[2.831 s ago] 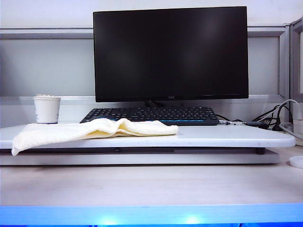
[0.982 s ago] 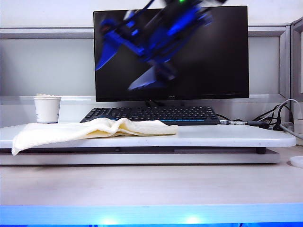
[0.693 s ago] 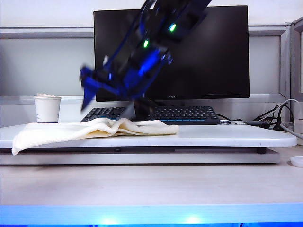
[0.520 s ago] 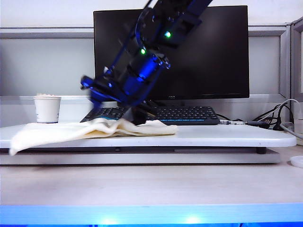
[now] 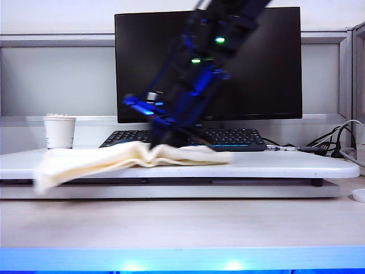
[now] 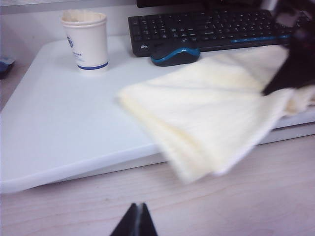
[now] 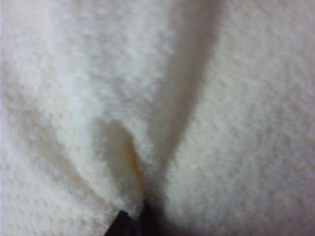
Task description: Wipe the tabletop with a clean cloth to remove dust and stains.
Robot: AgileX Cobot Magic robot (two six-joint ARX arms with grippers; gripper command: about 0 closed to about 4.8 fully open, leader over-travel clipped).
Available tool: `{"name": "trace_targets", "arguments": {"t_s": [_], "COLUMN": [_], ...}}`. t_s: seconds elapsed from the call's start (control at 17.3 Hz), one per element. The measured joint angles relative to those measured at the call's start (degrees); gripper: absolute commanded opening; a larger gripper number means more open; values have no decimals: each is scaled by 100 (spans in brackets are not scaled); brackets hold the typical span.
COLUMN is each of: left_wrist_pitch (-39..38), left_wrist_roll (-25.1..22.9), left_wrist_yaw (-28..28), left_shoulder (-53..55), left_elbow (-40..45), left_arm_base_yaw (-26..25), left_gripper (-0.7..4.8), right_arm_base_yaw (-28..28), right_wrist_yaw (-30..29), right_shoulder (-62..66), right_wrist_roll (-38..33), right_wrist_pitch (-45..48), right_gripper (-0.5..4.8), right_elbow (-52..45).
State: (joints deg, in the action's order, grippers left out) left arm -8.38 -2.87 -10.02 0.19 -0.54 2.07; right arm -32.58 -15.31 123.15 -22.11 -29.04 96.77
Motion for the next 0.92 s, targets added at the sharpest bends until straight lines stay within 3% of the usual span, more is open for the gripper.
{"name": "trace_targets", "arguments": {"t_s": [0.92], "left_wrist_pitch": [-2], "left_wrist_roll": [-2], "left_wrist_yaw": [114], "left_shoulder": [0], "left_elbow": [0], "left_arm_base_yaw": [2], "left_gripper": [-5], "right_arm_base_yaw": [2116], "right_wrist_yaw": [96], "right_shoulder": [-372], "right_wrist_roll": [420], "right_wrist_pitch": [-1093], "right_gripper": [-9], "right_elbow": [-24]}}
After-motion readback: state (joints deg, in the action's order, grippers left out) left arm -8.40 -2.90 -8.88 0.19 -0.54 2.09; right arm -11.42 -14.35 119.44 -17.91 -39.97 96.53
